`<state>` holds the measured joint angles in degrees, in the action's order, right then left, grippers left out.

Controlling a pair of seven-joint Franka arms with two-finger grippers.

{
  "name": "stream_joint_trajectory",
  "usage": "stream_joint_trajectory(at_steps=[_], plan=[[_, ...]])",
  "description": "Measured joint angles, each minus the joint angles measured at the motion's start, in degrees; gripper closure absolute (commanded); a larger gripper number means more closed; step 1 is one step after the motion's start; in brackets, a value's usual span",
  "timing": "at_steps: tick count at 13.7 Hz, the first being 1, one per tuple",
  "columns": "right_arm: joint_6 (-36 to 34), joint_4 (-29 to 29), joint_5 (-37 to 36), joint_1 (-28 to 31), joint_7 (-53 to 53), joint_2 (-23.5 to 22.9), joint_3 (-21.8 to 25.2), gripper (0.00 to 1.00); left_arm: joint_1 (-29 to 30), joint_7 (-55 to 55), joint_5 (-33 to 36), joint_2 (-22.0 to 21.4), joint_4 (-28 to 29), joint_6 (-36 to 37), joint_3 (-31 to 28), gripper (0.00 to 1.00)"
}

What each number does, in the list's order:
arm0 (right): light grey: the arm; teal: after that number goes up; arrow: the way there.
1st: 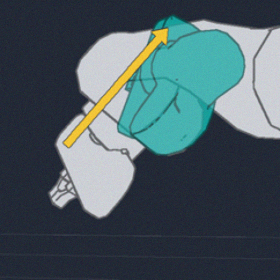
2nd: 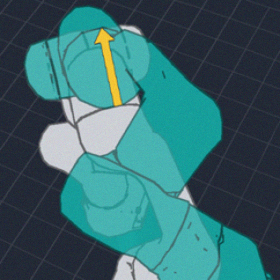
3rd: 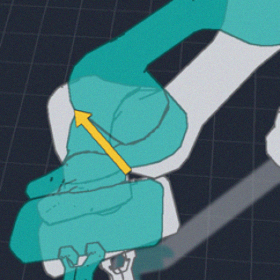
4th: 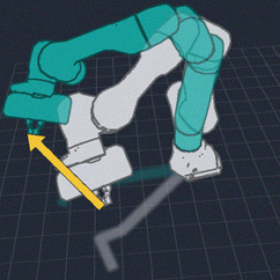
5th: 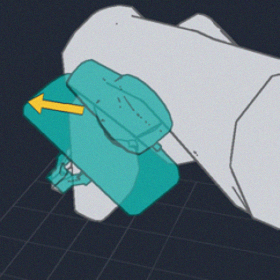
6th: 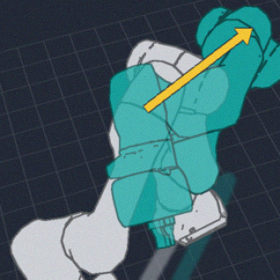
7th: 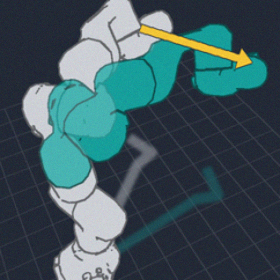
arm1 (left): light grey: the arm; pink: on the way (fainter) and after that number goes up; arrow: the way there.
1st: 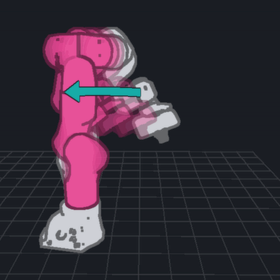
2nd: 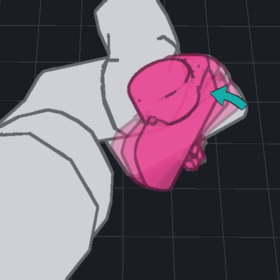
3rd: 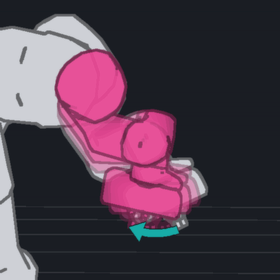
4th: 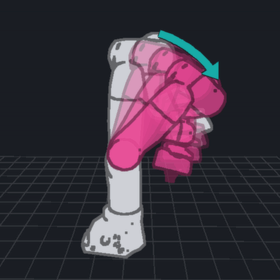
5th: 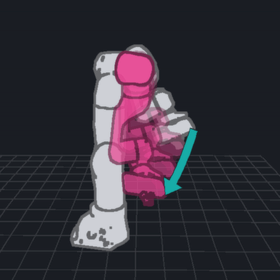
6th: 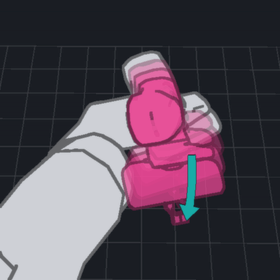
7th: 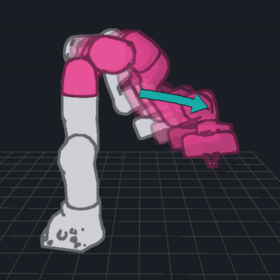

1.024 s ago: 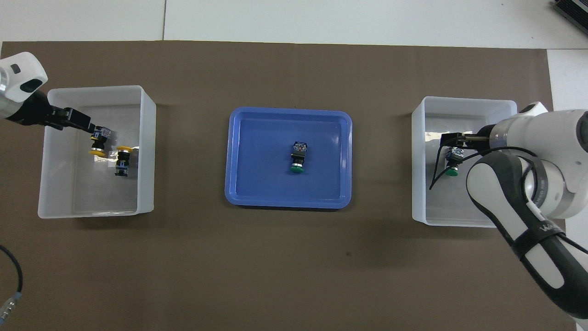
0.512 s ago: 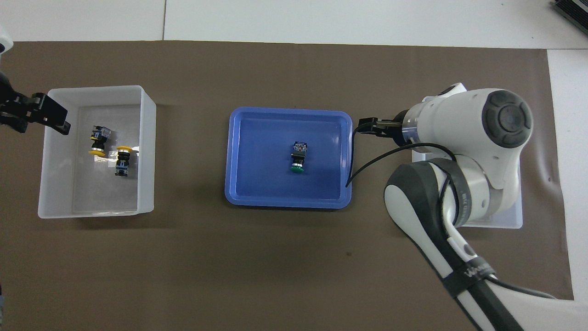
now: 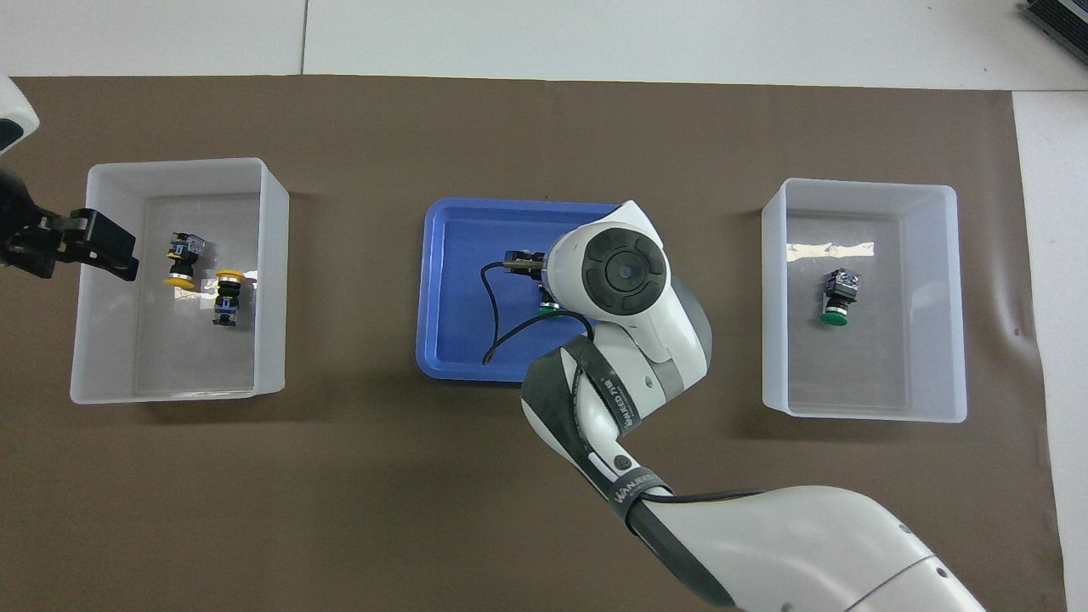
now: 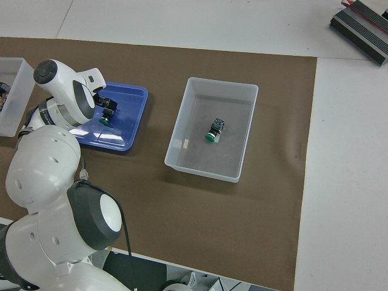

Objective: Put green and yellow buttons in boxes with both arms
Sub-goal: 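Reach the right gripper back into the tray and grasp the last button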

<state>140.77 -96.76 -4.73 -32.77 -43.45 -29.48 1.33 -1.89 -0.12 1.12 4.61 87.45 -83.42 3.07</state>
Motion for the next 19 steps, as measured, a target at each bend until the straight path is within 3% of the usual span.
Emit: stream_joint_trajectory(at_steps=[3, 7, 8, 12, 13, 14, 16, 17, 19], plan=[[0.1, -0.1, -0.4, -0.1, -0.9, -0.6, 0.1, 0.00, -1.6, 2.1, 0.0, -2.2, 4.1, -2.4, 0.2, 0.00], [1.3, -0.8, -1.9, -0.7, -4.6, -2.3, 0.1, 0.00, -1.7, 2.3, 0.0, -2.7, 5.2, -3.3, 0.1, 0.00], [1.3, -1.1, -1.9, -0.7, -4.6, -2.4, 0.1, 0.08, -1.7, 2.3, 0.0, -2.7, 5.2, -3.4, 0.1, 0.00], [1.0, -1.6, -1.9, -0.8, -4.6, -2.4, 0.1, 0.10, -1.5, 2.3, 0.0, -3.3, 5.2, -3.8, -0.6, 0.00], [0.5, -1.6, -1.9, -0.9, -4.7, -2.2, 0.1, 0.15, -1.5, 2.3, -0.1, -3.5, 5.1, -4.0, -1.0, 0.00], [-0.4, -1.6, -1.9, -1.0, -4.7, -1.8, 0.1, 0.29, -1.4, 2.3, -0.5, -3.8, 5.1, -4.2, -1.2, 0.00], [-1.4, -1.6, -1.9, -1.1, -4.8, -1.1, 0.1, 0.80, -0.8, 2.3, -1.6, -4.1, 5.0, -5.6, -1.4, 0.00], [-1.5, -1.6, -1.9, -1.1, -4.9, -1.0, 0.1, 0.99, -0.7, 2.3, -2.0, -4.2, 5.0, -7.5, -1.4, 0.00], [-1.5, -1.7, -1.9, -1.2, -6.6, -0.9, 0.1, 1.00, -0.6, 2.3, -2.3, -4.2, 5.0, -11.9, -1.4, 0.00]])
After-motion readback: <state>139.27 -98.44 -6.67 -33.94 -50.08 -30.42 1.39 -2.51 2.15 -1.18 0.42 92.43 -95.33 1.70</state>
